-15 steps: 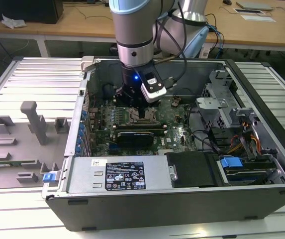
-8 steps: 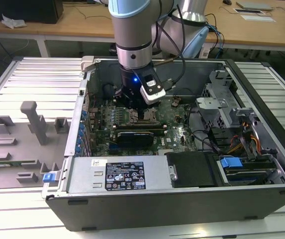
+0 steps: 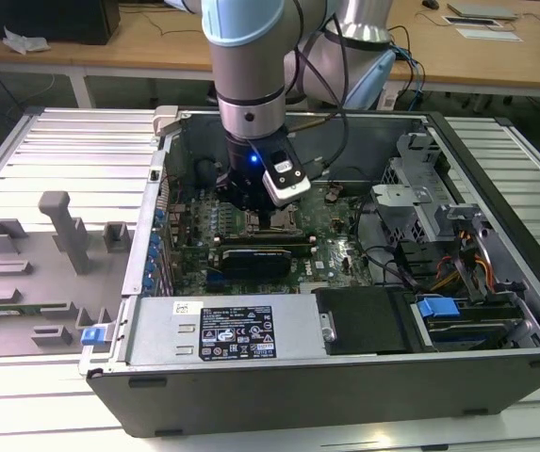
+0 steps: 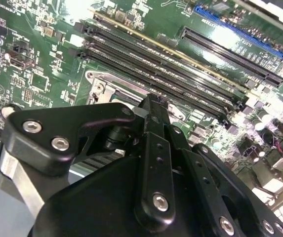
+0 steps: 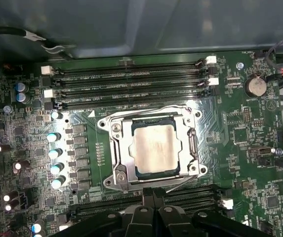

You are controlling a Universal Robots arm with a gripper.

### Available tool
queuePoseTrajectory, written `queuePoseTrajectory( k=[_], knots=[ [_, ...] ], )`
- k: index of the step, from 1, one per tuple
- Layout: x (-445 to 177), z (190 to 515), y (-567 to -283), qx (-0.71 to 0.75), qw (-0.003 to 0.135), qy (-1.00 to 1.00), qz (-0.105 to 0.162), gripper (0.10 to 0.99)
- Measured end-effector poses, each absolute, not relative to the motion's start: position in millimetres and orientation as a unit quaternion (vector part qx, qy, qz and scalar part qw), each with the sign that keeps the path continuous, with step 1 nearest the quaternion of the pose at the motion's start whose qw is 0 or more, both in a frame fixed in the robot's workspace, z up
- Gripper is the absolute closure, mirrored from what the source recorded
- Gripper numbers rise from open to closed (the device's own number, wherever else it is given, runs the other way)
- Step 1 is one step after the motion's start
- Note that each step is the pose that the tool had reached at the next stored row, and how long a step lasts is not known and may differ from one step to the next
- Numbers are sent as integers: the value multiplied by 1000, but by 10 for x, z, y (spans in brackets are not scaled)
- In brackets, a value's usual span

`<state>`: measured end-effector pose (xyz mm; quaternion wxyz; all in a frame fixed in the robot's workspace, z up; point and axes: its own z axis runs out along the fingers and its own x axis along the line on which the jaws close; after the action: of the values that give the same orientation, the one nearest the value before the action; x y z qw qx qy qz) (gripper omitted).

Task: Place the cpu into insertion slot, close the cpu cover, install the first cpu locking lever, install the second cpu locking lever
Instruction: 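Install the second cpu locking lever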

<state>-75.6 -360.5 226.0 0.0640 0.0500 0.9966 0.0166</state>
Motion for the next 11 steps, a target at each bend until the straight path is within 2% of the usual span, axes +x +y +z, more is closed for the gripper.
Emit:
queuePoseTrajectory(
  k=[6,11],
  knots=[
    [-798,2241,-3782,53,62,995,62,980],
    [-898,2204,-3905,54,60,993,86,980]
  ],
)
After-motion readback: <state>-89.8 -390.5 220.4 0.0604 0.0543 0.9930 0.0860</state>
